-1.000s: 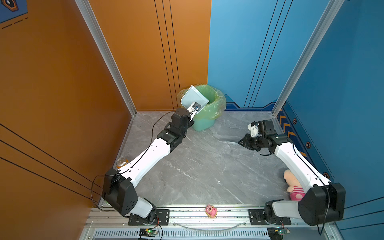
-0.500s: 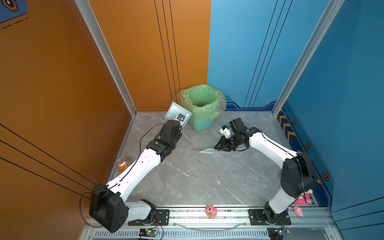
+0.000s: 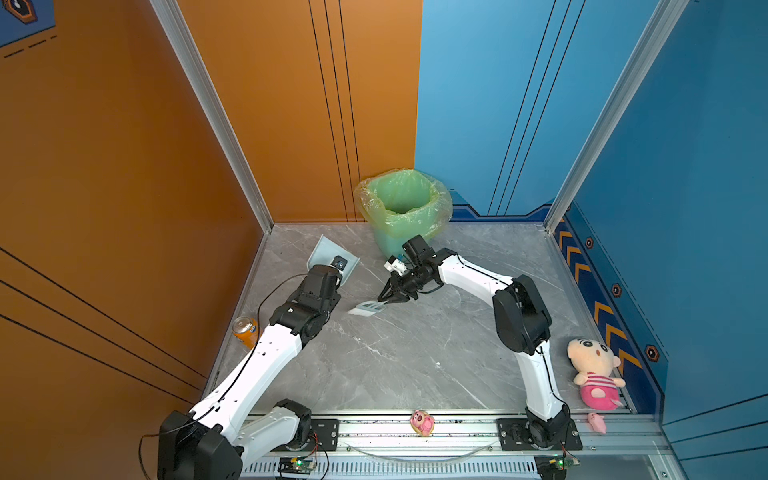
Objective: Sweep away the paper scraps from the table
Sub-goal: 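Lower the dustpan and brush together onto the table near the orange can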
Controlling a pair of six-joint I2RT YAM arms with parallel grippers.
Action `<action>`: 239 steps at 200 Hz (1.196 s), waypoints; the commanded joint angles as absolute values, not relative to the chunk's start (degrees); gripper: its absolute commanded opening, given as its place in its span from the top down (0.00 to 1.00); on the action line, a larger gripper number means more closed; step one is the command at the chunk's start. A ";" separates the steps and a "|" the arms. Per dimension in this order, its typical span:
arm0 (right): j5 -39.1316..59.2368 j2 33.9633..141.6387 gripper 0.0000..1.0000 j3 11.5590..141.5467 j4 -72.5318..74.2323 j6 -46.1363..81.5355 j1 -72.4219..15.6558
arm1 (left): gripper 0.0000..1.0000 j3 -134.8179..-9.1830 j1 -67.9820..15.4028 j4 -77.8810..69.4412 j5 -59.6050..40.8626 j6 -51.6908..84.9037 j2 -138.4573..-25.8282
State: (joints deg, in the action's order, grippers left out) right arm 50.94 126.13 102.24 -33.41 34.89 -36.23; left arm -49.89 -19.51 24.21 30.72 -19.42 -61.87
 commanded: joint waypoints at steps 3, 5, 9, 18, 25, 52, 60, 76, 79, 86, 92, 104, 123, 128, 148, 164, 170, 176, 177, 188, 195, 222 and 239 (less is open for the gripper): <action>56.38 128.63 1.00 106.78 -33.22 37.30 -37.82 | 1.00 -48.97 -15.90 25.66 28.04 -18.09 -60.62; 56.52 128.88 1.00 106.96 -33.27 37.45 -37.95 | 1.00 -48.92 -15.60 25.88 27.12 -18.61 -60.64; 56.90 129.26 1.00 107.34 -33.23 37.65 -38.17 | 1.00 -48.84 -15.15 26.42 25.50 -20.16 -60.79; 57.39 130.06 1.00 107.96 -33.09 37.98 -38.61 | 1.00 -48.77 -14.87 27.08 24.83 -21.93 -61.50; 57.73 130.55 1.00 108.25 -32.97 38.28 -38.92 | 1.00 -48.76 -14.60 26.90 26.50 -21.85 -62.05; 58.36 131.91 1.00 109.14 -32.63 38.83 -39.73 | 1.00 -48.35 -11.75 25.20 22.32 -20.26 -63.18; 58.44 132.23 1.00 109.18 -32.31 39.10 -39.73 | 1.00 -47.87 -10.74 24.03 20.66 -19.85 -63.28; 58.88 132.52 1.00 109.25 -31.36 39.92 -40.56 | 1.00 -47.07 -8.49 22.44 17.03 -19.14 -63.95; 58.86 132.60 1.00 109.20 -31.23 39.94 -41.27 | 1.00 -47.15 -8.08 22.34 16.78 -19.02 -64.21; 59.05 132.73 1.00 109.25 -30.91 40.28 -41.50 | 1.00 -47.12 -7.49 21.87 16.54 -19.02 -64.93; 59.21 132.85 1.00 109.20 -30.57 40.53 -41.57 | 1.00 -47.22 -6.99 21.69 16.03 -19.11 -65.66; 59.58 133.25 1.00 109.25 -30.01 40.90 -41.65 | 1.00 -47.67 -5.94 21.64 15.32 -19.27 -67.33; 59.92 134.06 1.00 109.51 -29.58 41.51 -41.73 | 1.00 -48.17 -5.06 21.28 14.18 -19.45 -69.93; 60.07 134.47 1.00 109.56 -29.41 41.76 -41.70 | 1.00 -48.03 -4.91 20.91 14.15 -19.72 -70.56; 60.50 135.25 1.00 109.69 -28.84 42.57 -41.90 | 1.00 -47.86 -4.63 20.00 13.22 -21.15 -72.84; 61.15 135.74 1.00 109.60 -28.05 43.34 -42.02 | 1.00 -47.91 -4.66 19.62 12.66 -22.27 -74.26; 61.49 135.87 1.00 109.60 -27.75 43.70 -42.02 | 1.00 -47.70 -4.66 19.01 12.46 -22.80 -74.61; 61.69 136.17 1.00 109.67 -27.40 44.08 -42.01 | 1.00 -47.64 -4.67 18.54 12.60 -23.31 -75.01; 61.69 136.20 1.00 109.63 -27.37 44.10 -42.01 | 1.00 -47.55 -4.66 18.45 12.58 -23.39 -75.12; 61.89 136.49 1.00 109.69 -26.91 44.76 -42.03 | 1.00 -47.23 -4.50 17.71 12.49 -24.45 -75.91; 62.17 136.82 1.00 109.69 -26.26 45.36 -42.08 | 1.00 -47.00 -4.52 17.33 12.47 -25.27 -76.36; 63.25 138.22 1.00 109.69 -22.96 48.75 -41.71 | 1.00 -46.95 -4.49 16.53 12.75 -26.98 -79.18; 63.36 138.94 1.00 109.78 -21.24 50.76 -41.59 | 1.00 -47.11 -4.48 15.92 12.66 -27.51 -80.92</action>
